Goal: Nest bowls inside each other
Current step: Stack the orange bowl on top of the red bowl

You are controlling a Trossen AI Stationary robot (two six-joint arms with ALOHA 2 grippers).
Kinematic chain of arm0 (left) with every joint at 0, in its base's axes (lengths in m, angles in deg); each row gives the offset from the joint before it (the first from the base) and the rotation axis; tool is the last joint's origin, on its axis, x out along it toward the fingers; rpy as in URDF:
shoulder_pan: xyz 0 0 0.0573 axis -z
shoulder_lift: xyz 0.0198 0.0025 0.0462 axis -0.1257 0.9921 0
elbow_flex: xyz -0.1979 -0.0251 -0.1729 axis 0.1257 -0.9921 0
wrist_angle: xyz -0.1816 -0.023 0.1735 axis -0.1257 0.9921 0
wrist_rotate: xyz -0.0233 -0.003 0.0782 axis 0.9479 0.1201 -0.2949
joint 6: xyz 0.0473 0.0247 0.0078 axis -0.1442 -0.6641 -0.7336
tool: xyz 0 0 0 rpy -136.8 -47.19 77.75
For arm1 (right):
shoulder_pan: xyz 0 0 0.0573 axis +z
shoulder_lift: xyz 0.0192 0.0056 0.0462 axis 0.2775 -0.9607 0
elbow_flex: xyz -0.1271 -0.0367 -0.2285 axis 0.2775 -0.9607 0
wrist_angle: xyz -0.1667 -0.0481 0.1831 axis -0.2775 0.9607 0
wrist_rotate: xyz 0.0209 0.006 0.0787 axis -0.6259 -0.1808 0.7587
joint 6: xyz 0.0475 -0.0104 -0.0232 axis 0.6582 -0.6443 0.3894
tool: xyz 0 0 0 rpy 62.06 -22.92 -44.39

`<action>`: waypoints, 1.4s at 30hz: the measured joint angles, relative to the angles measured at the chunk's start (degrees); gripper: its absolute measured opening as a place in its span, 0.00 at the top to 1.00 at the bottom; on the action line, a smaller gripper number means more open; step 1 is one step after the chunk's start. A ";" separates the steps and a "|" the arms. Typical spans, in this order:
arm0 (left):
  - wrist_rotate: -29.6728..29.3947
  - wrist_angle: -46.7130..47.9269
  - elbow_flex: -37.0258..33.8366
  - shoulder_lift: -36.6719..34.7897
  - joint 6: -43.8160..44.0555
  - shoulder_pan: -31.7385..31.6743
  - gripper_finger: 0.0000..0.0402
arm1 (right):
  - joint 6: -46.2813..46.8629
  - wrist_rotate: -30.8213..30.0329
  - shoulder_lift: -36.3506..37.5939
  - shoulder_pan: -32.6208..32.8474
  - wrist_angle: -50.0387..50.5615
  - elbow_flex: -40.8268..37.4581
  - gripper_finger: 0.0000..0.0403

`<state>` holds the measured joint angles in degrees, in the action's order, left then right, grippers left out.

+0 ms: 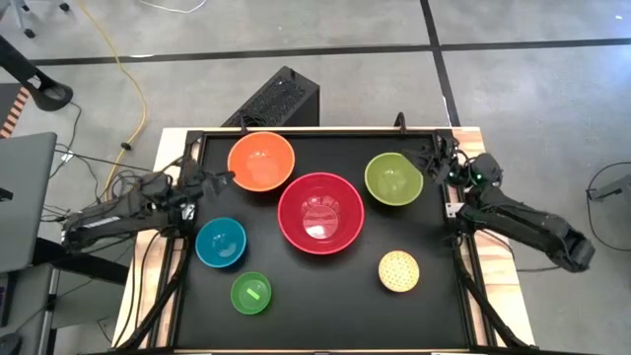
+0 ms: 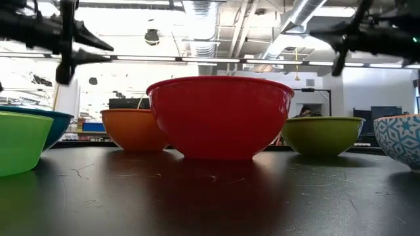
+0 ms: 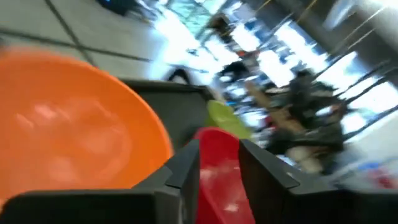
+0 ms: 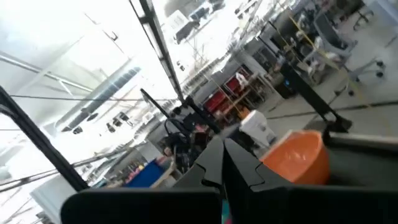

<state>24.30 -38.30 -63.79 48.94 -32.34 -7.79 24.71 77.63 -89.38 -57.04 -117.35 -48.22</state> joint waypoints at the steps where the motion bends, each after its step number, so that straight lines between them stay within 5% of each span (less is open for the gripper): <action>1: -1.62 2.81 2.93 2.36 -2.23 -0.69 0.80 | -1.52 -1.15 -1.94 1.27 1.19 2.19 0.94; 7: -14.13 16.82 15.02 17.85 -9.63 -5.40 0.91 | -13.22 -6.77 -19.04 9.15 12.24 17.96 0.94; 16: -12.97 22.06 21.56 32.81 -16.06 -11.15 0.88 | -24.70 -6.87 -48.92 15.21 22.75 45.69 0.84; 29: -3.75 25.12 24.73 32.83 -15.68 -15.21 0.63 | -30.06 -4.70 -85.24 13.22 56.04 88.55 0.41; 36: -1.57 25.31 24.73 32.86 -14.15 -15.23 0.60 | -31.82 -10.93 -99.68 13.61 74.94 107.17 0.38; 42: -1.20 25.98 24.73 32.86 -12.90 -15.21 0.60 | -32.62 -14.08 -104.44 14.84 78.40 113.10 0.39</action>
<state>23.10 -12.32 -39.07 81.80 -45.24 -23.00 -7.91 63.54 -193.81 -42.20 -38.95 64.88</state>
